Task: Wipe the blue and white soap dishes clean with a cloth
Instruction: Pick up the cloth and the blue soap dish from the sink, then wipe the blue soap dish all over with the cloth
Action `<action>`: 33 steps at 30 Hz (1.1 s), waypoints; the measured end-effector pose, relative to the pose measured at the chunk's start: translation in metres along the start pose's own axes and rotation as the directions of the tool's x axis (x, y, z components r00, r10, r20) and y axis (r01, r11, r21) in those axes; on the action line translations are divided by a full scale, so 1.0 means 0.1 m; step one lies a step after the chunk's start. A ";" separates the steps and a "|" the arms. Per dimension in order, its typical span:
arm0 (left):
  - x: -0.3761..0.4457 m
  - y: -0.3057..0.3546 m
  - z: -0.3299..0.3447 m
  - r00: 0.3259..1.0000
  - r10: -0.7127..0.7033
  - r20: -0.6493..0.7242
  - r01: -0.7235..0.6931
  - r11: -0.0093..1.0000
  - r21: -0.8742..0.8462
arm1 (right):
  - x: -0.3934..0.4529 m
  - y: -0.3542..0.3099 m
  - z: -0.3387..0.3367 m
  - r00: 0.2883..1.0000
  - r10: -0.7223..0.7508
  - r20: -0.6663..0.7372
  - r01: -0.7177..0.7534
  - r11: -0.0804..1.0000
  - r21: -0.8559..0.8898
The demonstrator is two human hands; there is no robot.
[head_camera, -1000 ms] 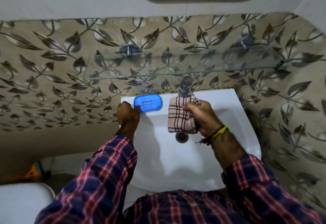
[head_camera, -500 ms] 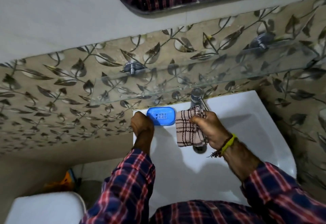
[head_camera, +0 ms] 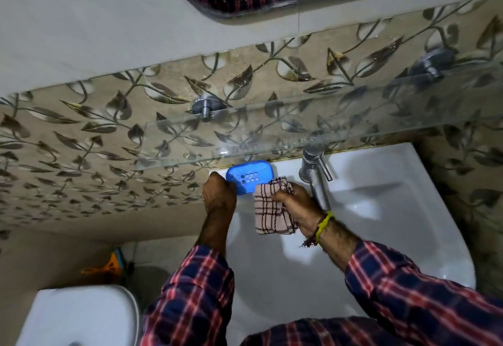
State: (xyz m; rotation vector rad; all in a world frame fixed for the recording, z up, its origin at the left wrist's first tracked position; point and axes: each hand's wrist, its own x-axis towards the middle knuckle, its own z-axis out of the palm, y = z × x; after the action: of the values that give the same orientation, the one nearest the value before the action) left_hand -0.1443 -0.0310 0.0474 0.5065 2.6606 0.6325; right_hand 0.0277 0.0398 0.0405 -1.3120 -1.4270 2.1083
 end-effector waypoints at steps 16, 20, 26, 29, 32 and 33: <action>0.01 -0.12 0.01 0.993 -0.119 -0.025 0.084 0.816 -0.572 | 0.00 -0.01 -0.02 0.997 -0.007 -0.076 0.020 0.984 0.177; -0.10 -0.12 -0.06 0.990 -0.127 0.057 0.125 0.636 -0.761 | -0.08 -0.05 -0.03 0.992 -0.078 -0.101 0.096 0.977 0.189; -0.46 -0.19 -0.33 0.998 -0.038 0.057 0.068 0.462 -0.884 | -0.50 -0.15 -0.07 0.986 -0.164 -0.023 0.165 0.954 0.252; -0.73 -0.23 -0.38 0.999 0.016 0.050 0.038 0.429 -0.903 | -0.76 -0.19 -0.15 0.966 -0.256 -0.036 0.257 0.937 0.238; -1.03 -0.21 -0.34 0.997 0.068 0.037 0.006 0.417 -0.909 | -0.90 -0.22 -0.19 0.963 -0.262 -0.058 0.268 0.936 0.229; -1.11 -0.20 -0.33 0.996 0.085 0.032 -0.005 0.405 -0.914 | -0.94 -0.25 -0.19 0.961 -0.267 -0.064 0.275 0.936 0.220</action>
State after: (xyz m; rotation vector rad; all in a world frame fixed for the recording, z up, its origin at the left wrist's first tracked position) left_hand -0.0669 -0.1057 0.0938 0.2307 1.7592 1.8763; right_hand 0.0881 0.0019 0.1091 -0.9962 -1.2297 1.9859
